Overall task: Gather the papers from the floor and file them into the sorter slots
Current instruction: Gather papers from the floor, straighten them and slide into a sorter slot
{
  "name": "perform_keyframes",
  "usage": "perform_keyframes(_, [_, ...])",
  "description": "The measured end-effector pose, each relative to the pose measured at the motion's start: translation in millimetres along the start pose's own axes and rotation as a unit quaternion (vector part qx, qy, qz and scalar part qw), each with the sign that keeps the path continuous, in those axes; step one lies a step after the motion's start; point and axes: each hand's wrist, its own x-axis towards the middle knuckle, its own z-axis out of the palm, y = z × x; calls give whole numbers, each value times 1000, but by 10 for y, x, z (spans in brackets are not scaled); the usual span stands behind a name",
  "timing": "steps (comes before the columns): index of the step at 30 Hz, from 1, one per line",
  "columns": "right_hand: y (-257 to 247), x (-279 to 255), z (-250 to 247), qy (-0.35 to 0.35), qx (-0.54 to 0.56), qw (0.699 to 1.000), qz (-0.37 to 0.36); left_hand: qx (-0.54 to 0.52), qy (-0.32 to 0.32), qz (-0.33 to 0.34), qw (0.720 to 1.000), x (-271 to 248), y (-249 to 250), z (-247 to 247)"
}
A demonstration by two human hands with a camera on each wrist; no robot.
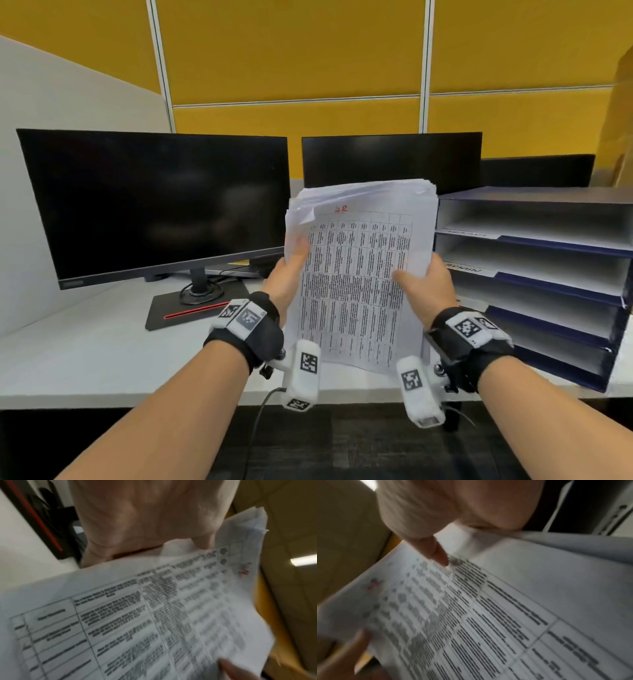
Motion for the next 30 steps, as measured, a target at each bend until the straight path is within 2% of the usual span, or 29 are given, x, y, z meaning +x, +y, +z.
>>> perform_keyframes(3, [-59,-5,82,-9,-13,999,-32,-21,-2,12,1000,121,-123,96])
perform_keyframes(5, [-115,30,81,-11,-14,999,-49,-43,32,31,998,25,-41,130])
perform_keyframes(8, [-62,53,22,-30,-9,999,-20,-55,78,53,994,83,-65,64])
perform_keyframes(12, [74,53,-82,-24,-2,999,31,-12,67,28,997,144,-71,43])
perform_keyframes(17, [43,-8,-32,0,-24,1000,9,10,43,35,998,79,-9,74])
perform_keyframes(19, [-112,34,-42,-7,-31,999,6,27,95,54,994,115,14,35])
perform_keyframes(21, [-371,139,-74,-46,-74,996,-20,20,172,109,979,167,131,-84])
perform_keyframes(24, [-768,296,-60,-109,-202,971,-71,80,227,155,958,194,408,-288])
perform_keyframes(27, [-1023,322,30,-154,-322,928,-105,216,272,165,923,134,574,-387])
perform_keyframes(28, [-1071,306,65,-169,-347,916,-110,253,260,174,915,93,604,-389])
perform_keyframes(30, [-1145,263,135,-197,-382,895,-120,279,180,177,927,6,652,-388])
